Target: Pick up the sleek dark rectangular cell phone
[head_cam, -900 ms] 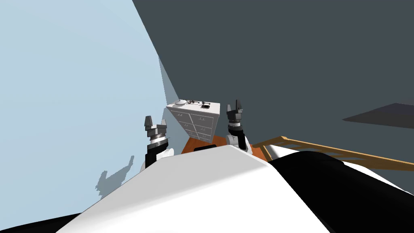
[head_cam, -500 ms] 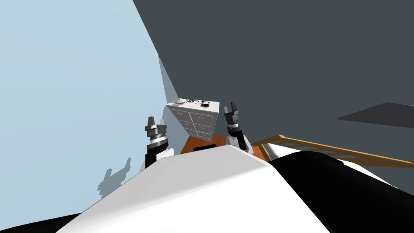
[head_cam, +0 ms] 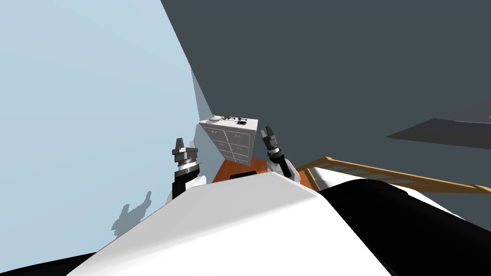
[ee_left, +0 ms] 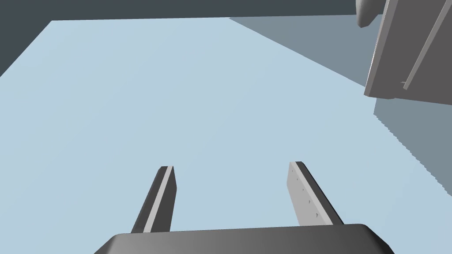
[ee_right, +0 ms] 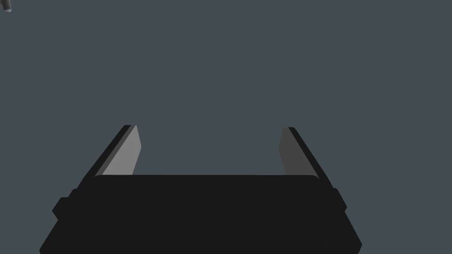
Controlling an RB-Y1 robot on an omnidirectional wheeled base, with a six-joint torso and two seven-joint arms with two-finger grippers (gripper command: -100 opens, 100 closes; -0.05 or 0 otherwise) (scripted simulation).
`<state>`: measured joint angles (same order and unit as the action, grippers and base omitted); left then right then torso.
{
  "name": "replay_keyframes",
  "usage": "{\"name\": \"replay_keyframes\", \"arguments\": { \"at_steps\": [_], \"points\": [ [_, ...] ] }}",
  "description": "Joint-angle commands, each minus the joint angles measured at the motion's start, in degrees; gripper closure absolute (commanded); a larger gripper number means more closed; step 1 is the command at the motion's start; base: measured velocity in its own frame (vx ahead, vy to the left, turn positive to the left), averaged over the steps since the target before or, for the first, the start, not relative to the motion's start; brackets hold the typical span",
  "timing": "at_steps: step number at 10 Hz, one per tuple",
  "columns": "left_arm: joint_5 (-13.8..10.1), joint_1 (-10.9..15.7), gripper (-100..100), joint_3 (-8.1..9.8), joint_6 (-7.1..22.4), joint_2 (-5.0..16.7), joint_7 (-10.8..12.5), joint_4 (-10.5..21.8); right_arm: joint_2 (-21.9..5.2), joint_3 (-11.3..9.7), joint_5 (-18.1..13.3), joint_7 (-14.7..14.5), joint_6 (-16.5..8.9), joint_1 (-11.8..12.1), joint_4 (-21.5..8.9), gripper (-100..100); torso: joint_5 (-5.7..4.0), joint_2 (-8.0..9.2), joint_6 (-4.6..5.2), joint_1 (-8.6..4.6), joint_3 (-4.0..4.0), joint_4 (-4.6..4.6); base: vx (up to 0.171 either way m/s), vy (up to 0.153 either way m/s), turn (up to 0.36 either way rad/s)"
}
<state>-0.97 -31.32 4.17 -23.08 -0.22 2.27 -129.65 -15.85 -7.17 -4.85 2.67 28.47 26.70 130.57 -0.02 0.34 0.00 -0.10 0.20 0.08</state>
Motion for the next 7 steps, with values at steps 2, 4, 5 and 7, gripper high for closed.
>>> {"name": "replay_keyframes", "arguments": {
  "at_steps": [2,4,5,7],
  "points": [
    [0.00,0.00,0,0.00,0.00,0.00,0.00,0.00,-4.11,-1.35,-0.77,-0.30,1.29,-0.50,-2.40,-100,0.00,-0.03,0.00,0.01,-0.01,0.00,-0.089,-0.016,0.009],
    [0.00,0.00,0,0.00,0.00,0.00,0.00,0.00,-7.38,-2.26,-1.34,-0.43,2.24,-0.76,-4.04,-100,0.01,0.00,0.00,0.04,0.01,0.01,-0.099,-0.020,0.012],
    [0.00,0.00,0,0.00,0.00,0.00,0.00,0.00,-9.11,-2.26,-1.34,-0.43,2.24,-0.76,-4.04,-100,0.00,0.06,0.00,-0.04,0.03,0.01,-0.091,-0.031,0.012],
    [0.00,0.00,0,0.00,0.00,0.00,0.00,0.00,-12.80,-3.15,-1.94,-0.53,3.26,-1.07,-5.79,-100,-0.01,0.03,0.00,-0.02,0.02,0.01,-0.097,-0.022,0.016]
  ]
}}
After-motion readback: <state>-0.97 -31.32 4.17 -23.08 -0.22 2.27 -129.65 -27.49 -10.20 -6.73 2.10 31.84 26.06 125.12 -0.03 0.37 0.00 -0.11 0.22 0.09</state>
